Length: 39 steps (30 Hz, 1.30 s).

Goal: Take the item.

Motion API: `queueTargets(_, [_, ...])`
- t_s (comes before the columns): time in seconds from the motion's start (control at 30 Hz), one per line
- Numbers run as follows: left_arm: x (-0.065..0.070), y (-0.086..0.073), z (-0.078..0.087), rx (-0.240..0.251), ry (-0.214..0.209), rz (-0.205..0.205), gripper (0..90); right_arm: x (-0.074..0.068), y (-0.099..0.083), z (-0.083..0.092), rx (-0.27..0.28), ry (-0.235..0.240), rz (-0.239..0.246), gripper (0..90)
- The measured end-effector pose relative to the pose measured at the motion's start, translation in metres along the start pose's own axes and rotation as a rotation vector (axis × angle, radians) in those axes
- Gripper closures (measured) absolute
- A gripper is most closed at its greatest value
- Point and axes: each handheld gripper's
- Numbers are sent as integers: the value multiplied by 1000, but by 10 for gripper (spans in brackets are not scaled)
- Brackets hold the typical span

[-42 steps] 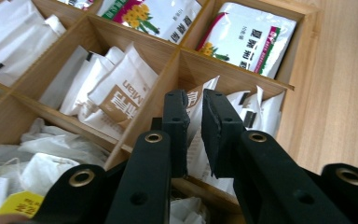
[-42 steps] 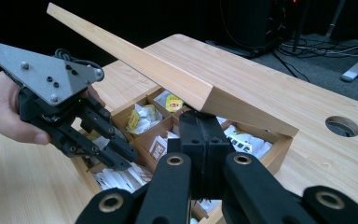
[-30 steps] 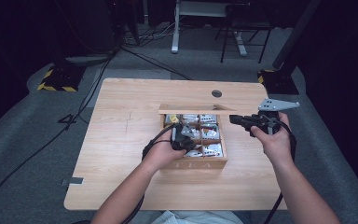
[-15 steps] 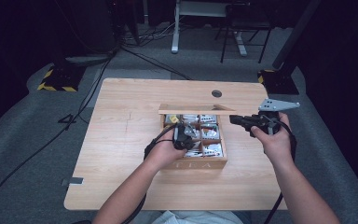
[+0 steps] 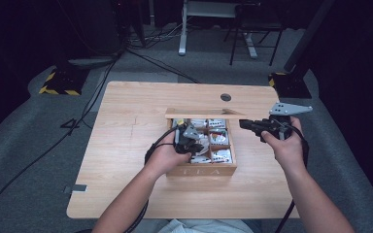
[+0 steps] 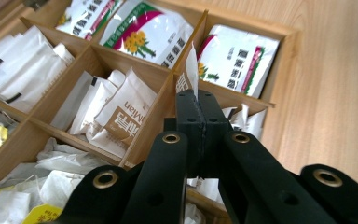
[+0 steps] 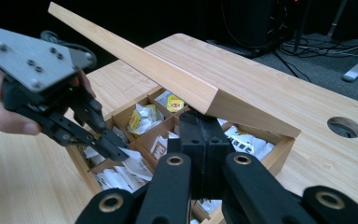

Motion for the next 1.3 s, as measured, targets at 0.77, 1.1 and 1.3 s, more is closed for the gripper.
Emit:
queueTargets(0.77, [-8, -16, 59, 130, -59, 57, 900, 0, 3, 0, -6, -7, -2, 900])
queueTargets(1.1, [-11, -33, 82, 145, -51, 64, 900, 0, 5, 0, -17, -14, 0, 900])
queueTargets(1.3, [-17, -50, 98, 158, -25, 72, 898, -1, 5, 0, -24, -17, 3, 900])
Point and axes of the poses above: each handheld gripper's, and its own axes: z roughly backward along the jaws, y roughly out of its top, x roughly to its right, and after that the axes turned 3 degrees about z, right-handed
